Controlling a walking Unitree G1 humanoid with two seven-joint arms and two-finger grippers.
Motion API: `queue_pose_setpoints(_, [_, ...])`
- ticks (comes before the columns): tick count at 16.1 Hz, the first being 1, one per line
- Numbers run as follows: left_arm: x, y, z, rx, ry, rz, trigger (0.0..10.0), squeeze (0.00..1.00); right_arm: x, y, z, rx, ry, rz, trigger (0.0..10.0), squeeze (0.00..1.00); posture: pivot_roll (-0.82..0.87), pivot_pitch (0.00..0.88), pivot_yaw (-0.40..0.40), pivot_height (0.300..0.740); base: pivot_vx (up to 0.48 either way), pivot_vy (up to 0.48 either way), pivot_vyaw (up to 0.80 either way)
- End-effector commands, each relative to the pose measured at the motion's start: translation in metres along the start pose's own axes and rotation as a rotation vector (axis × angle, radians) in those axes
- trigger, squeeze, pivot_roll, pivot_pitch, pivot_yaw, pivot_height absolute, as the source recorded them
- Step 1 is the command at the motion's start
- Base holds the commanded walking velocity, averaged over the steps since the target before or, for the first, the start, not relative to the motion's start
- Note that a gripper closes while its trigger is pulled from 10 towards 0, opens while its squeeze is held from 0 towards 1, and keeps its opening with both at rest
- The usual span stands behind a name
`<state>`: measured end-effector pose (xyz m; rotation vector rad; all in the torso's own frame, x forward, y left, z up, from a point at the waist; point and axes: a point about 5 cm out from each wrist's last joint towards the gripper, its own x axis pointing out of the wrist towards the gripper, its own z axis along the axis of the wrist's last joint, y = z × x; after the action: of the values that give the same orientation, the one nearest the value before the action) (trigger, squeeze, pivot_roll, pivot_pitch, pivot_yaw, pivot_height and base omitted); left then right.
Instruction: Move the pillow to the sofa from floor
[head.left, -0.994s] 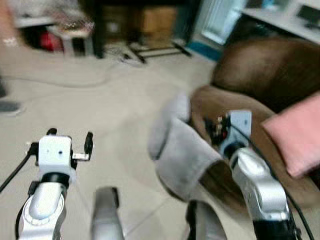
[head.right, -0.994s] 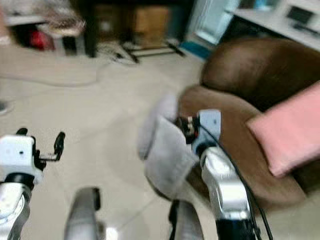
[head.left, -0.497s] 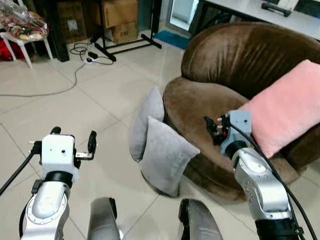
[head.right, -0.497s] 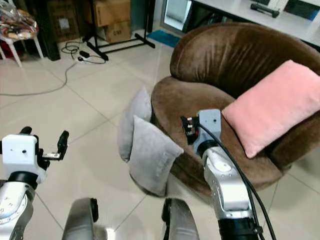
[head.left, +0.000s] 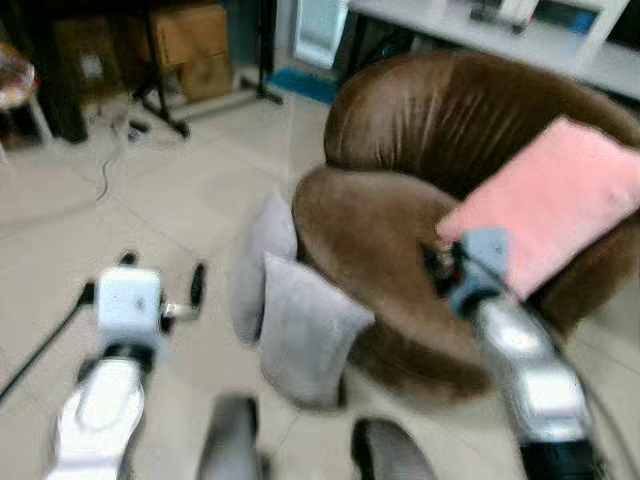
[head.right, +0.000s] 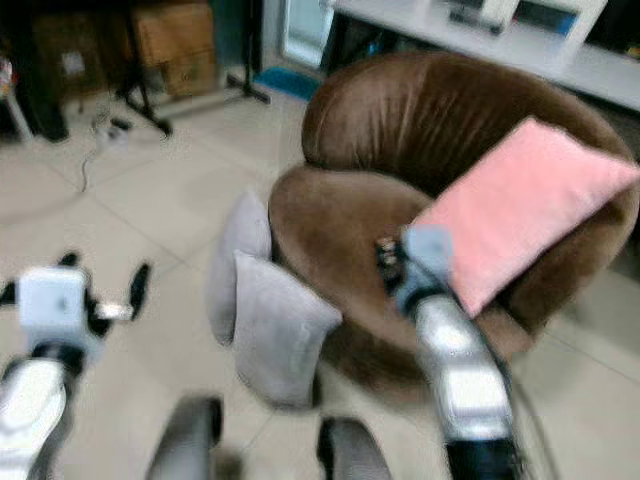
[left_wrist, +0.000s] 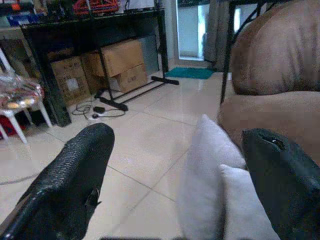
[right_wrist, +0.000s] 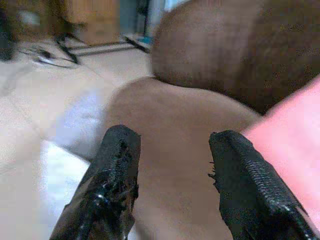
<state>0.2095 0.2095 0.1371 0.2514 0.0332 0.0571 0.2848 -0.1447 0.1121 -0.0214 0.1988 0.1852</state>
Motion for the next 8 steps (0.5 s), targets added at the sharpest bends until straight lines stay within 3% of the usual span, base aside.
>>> queue_pose_setpoints(1, [0.0033, -0.0082, 0.0015, -0.014, -0.007, -0.037, 10.0, 0.00, -0.0017, -0.0113, -0.0014, -0.016, 0.005, -0.033, 10.0, 0.00, 0.12, 0.000, -0.091, 0.576, 0.304, 0.000, -0.44])
queue_pose_setpoints(3, [0.0094, -0.0095, 0.0029, -0.008, -0.015, -0.061, 10.0, 0.00, -0.0057, -0.0109, -0.0025, -0.008, -0.009, -0.046, 10.0, 0.00, 0.11, 0.000, -0.068, 0.576, 0.307, 0.000, 0.00])
queue_pose_setpoints(8, [0.0087, -0.0108, 0.0027, 0.012, -0.020, -0.076, 10.0, 0.00, -0.0067, -0.0076, -0.0083, -0.027, 0.010, 0.009, 10.0, 0.00, 0.13, 0.000, -0.055, 0.576, 0.286, 0.000, 0.00])
